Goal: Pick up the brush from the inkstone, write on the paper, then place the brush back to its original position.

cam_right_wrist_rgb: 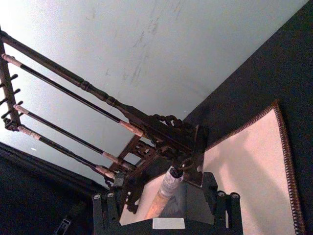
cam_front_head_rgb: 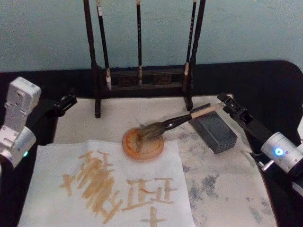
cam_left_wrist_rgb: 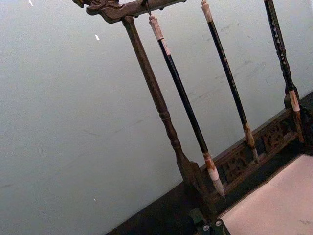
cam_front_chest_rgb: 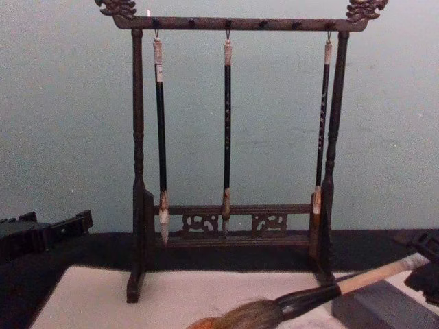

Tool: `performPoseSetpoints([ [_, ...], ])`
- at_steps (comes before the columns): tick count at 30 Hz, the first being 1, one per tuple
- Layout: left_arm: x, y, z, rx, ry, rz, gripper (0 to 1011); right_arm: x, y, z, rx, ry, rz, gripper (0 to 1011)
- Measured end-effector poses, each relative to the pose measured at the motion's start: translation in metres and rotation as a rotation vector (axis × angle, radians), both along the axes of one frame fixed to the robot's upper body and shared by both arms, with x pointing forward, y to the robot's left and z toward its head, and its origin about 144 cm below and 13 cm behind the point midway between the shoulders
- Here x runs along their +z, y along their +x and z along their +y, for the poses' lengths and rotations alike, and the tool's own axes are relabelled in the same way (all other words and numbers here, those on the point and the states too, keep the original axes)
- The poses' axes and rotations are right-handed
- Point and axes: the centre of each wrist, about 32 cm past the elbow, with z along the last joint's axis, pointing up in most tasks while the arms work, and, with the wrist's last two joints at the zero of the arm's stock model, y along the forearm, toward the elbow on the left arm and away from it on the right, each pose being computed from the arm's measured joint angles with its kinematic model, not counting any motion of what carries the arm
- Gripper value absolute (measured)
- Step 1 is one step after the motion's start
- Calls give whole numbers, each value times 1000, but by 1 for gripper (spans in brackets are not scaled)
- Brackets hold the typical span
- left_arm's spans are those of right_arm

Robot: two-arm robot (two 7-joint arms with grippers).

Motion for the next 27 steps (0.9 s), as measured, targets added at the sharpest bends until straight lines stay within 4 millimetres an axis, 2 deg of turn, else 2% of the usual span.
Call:
performPoseSetpoints([
  [12, 0, 0, 0, 0, 0, 0, 1002, 0, 0, 0, 0, 0, 1, 1008],
  [21, 0, 0, 0, 0, 0, 0, 1002, 0, 0, 0, -1, 0, 1, 802],
  [27, 0, 0, 0, 0, 0, 0, 1002, 0, 0, 0, -1, 0, 1, 601],
])
